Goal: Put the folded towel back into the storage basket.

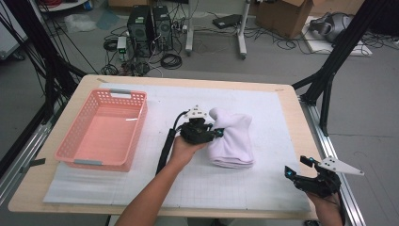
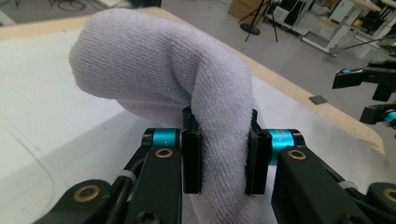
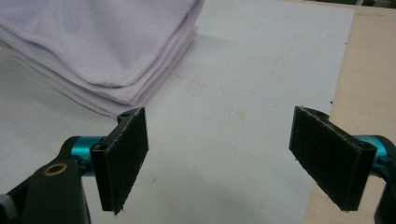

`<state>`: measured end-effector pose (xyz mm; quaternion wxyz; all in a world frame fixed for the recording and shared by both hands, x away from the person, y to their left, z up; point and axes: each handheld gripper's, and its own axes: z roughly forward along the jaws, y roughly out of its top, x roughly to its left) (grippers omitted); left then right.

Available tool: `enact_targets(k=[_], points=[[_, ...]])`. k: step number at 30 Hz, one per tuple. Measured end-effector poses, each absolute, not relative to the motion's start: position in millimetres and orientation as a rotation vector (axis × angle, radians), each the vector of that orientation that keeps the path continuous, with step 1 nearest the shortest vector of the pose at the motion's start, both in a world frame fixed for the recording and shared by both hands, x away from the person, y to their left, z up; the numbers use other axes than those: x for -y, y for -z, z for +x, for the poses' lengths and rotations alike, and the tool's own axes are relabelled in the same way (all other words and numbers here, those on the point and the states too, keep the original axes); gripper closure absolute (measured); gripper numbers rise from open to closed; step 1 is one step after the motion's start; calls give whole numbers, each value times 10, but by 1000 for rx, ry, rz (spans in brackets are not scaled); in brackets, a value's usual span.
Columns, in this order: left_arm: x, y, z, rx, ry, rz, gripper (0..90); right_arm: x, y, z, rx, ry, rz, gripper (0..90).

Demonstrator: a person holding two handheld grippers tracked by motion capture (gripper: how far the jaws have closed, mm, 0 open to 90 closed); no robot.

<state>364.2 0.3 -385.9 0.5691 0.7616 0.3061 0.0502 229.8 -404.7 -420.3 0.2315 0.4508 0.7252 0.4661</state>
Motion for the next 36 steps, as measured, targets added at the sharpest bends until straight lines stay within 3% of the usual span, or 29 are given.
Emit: enact_targets(k=[36], points=[[-1187, 3205, 3458, -717, -274, 1660, 736, 3984, 4117, 2314, -1979, -1329, 1214, 183]])
